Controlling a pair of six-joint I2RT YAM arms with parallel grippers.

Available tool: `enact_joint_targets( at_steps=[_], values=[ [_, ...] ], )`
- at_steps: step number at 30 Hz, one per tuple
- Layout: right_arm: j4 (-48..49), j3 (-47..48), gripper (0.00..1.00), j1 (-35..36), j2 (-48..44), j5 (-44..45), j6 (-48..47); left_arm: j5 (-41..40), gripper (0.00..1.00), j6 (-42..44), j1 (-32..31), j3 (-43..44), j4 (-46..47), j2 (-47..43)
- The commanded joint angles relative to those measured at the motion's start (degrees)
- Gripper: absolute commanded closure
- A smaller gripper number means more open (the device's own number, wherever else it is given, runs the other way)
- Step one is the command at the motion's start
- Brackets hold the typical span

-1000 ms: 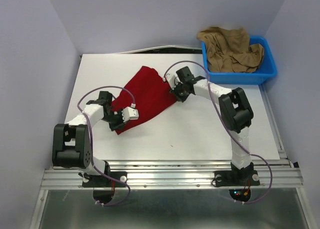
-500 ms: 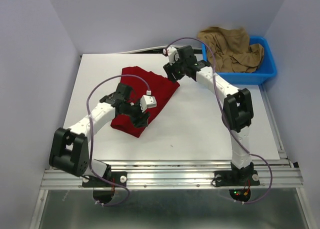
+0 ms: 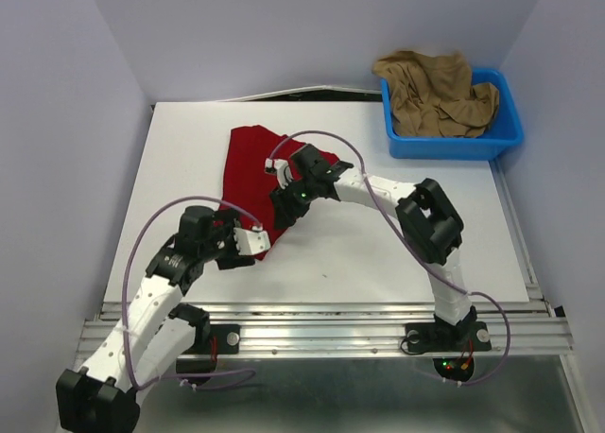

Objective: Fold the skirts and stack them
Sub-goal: Fold the skirt

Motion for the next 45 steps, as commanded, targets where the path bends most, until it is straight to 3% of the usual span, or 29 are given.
enact_joint_targets(
  at_steps=[1, 6, 13, 19, 21, 28, 29, 30, 31, 33, 34, 36, 40, 45],
  values=[
    [7.08, -1.06, 0.41, -0.97, 3.72, -3.66, 5.87, -8.64, 0.02, 18.07, 0.22, -8.86, 4.85, -7.49],
    [6.91, -2.55, 0.44, -0.97, 6.99, -1.03, 4.12, -10.76, 0.02, 20.31, 0.22, -14.25, 11.26, -5.24],
    [4.81, -5.54, 0.48, -0.97, 7.87, 2.93, -0.01, -7.33, 0.02, 26.54, 0.22, -20.74, 21.45, 2.85],
    [3.05, -5.98, 0.49, -0.97, 8.22, 4.69, -2.13, -7.95, 0.03, 28.05, 0.22, -22.16, 27.88, 8.12],
    [2.61, -6.07, 0.49, -0.97, 8.23, 4.86, -2.83, -7.34, 0.1, 28.04, 0.22, -21.81, 27.97, 9.88],
    [0.41, -4.75, 0.5, -0.97, 6.73, 3.72, -5.03, -4.26, 0.54, 24.36, 0.22, -17.78, 28.94, 15.86],
    [-0.03, -4.23, 0.5, -0.97, 6.3, 3.55, -5.29, -3.21, 0.64, 23.4, 0.22, -16.11, 27.72, 16.39],
    [-0.38, -3.88, 0.5, -0.97, 5.94, 3.46, -5.64, -2.68, 0.64, 23.13, 0.22, -16.1, 26.84, 16.48],
    [-0.9, -3.52, 0.5, -0.97, 5.68, 3.11, -6.08, -2.07, 0.74, 22.77, 0.22, -14.1, 24.22, 16.31],
    [-1.26, -2.56, 0.5, -0.97, 4.19, 3.72, -5.91, -0.66, 0.81, 22.33, 0.22, -12.06, 20.79, 15.08],
    [-1.26, -0.9, 0.49, -0.97, 3.66, 4.33, -5.21, -0.57, 0.95, 22.07, 0.22, -9.71, 18.59, 14.73],
    [-1.26, 3.04, 0.46, -2.46, 2.0, 4.42, -3.98, -0.39, 1.0, 19.89, 0.04, -6.02, 12.88, 13.85],
    [-0.82, 10.69, 0.41, -5.62, 1.37, 3.2, -1.43, -0.22, 1.0, 18.73, 0.04, -1.79, 1.29, 12.88],
    [4.42, 12.83, 0.38, -6.16, 1.72, 1.09, 1.12, 0.66, 1.0, 19.34, 0.04, 2.53, -8.29, 12.96]
  ],
)
